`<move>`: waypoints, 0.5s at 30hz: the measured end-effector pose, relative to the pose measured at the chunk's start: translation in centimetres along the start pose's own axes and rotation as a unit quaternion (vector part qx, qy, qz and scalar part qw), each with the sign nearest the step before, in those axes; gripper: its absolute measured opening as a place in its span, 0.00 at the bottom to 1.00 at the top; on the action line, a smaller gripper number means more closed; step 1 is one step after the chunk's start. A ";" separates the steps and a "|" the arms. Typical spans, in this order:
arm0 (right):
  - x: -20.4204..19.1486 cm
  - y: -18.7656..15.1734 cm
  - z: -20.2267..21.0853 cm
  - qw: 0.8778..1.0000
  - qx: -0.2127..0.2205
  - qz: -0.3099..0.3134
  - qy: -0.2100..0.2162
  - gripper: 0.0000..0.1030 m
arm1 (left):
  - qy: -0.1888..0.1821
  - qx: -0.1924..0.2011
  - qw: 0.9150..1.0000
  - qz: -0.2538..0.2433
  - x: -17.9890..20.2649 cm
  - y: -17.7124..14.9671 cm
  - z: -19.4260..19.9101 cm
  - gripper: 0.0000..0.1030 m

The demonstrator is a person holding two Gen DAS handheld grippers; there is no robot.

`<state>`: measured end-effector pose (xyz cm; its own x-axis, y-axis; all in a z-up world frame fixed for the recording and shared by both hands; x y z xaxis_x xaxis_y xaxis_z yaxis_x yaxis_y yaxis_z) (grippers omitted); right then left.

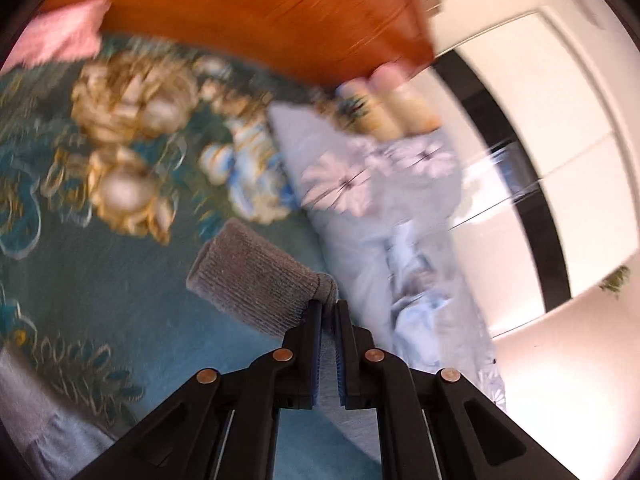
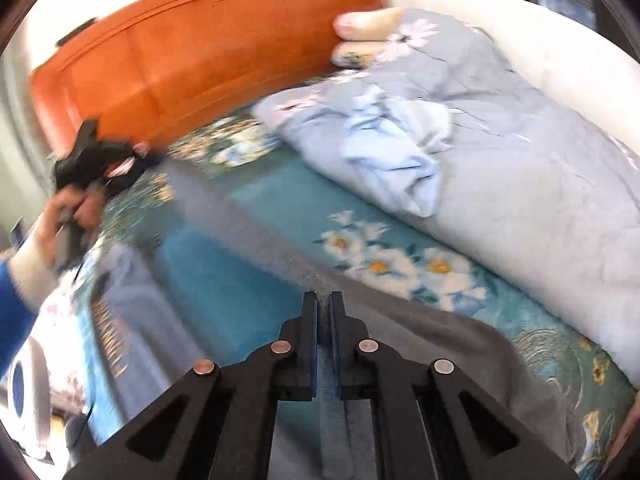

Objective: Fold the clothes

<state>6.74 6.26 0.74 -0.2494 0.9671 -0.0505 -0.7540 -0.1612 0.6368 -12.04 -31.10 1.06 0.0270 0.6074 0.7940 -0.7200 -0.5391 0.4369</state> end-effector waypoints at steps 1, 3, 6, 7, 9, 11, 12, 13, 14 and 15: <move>-1.1 -1.8 -0.8 1.000 -0.024 0.015 0.009 0.05 | 0.008 0.003 1.000 -0.013 -0.4 -0.1 0.4 0.07; -3.4 -5.5 -2.8 0.996 -0.071 0.051 0.023 0.05 | 0.071 -0.025 0.997 0.003 -4.9 -1.8 0.1 0.07; -6.6 -9.6 -5.2 0.989 -0.114 0.091 0.032 0.05 | 0.123 -0.056 0.989 0.054 -10.8 -4.1 0.1 0.07; -6.7 -9.9 -5.4 0.989 -0.115 0.087 0.032 0.05 | 0.120 -0.054 0.989 0.068 -11.7 -4.4 0.3 0.07; -6.6 -10.1 -5.9 0.990 -0.119 0.076 0.032 0.05 | 0.114 -0.049 0.988 0.093 -13.3 -5.0 0.7 0.07; -6.2 -9.9 -6.1 0.991 -0.114 0.062 0.031 0.05 | 0.111 -0.041 0.989 0.087 -12.6 -4.3 0.7 0.07; -6.1 -9.7 -6.0 0.992 -0.110 0.061 0.029 0.05 | 0.106 -0.034 0.991 0.071 -11.5 -3.6 0.7 0.07; -6.1 -9.5 -5.9 0.992 -0.105 0.059 0.027 0.05 | 0.101 -0.027 0.993 0.055 -10.4 -2.9 0.7 0.07; -5.8 -9.3 -5.6 0.993 -0.099 0.056 0.025 0.05 | 0.095 -0.021 0.994 0.040 -9.3 -2.2 0.7 0.07; -5.8 -9.1 -5.5 0.994 -0.093 0.052 0.023 0.05 | 0.087 -0.018 0.996 0.030 -8.1 -1.6 0.5 0.07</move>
<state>11.73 1.03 -8.99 -0.3563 0.9339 -0.0297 -0.8210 -0.2977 0.4872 -10.73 -35.49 -5.83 -0.1353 0.6687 0.7312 -0.7411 -0.5581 0.3733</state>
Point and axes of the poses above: each gripper's, at about its wrist camera, not at the fingertips, and z roughly against the way its jaws point, x to its right, y to its top, the point moved 9 cm from there along -z, roughly the way its jaws point, and after that the axes turned 8 degrees about -y, right-handed, at the moved point
